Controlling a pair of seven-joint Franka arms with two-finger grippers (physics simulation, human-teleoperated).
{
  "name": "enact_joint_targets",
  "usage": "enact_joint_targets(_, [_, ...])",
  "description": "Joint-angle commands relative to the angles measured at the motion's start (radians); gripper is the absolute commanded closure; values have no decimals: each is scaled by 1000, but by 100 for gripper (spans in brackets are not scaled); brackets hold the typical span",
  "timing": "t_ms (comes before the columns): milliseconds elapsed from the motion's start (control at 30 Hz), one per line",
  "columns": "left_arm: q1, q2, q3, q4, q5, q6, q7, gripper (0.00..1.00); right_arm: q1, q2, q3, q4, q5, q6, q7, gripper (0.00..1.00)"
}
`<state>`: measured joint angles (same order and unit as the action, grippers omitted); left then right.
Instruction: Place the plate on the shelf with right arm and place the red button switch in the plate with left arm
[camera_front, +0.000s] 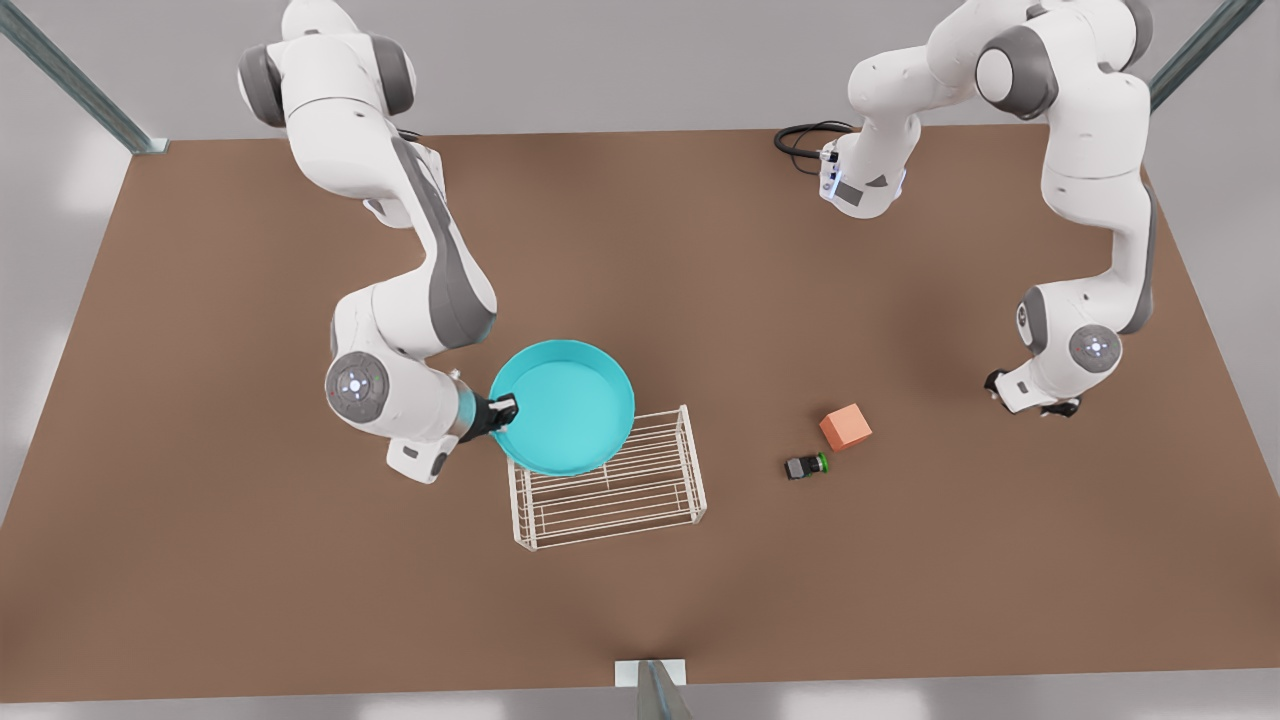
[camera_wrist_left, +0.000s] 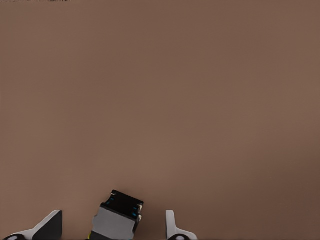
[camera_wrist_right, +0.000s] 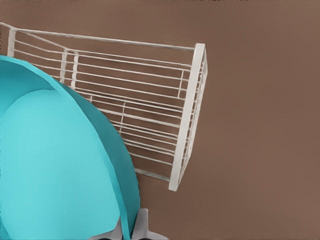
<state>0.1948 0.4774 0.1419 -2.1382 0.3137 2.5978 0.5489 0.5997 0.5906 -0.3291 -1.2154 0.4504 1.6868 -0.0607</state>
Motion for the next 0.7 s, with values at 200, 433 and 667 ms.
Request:
enact_joint_targets(200, [2,-3,21,-28,2,51,56,0,49,115,-7,45,76,246,498,80])
enact_joint_targets(433, [-1,-2,27,-48,2,94,49,0,32,132,-16,30,142,294,378,0])
enact_joint_targets(667, [-15,6,27,-43,2,96,10,16,31,110,-19,13,145,291,349,0])
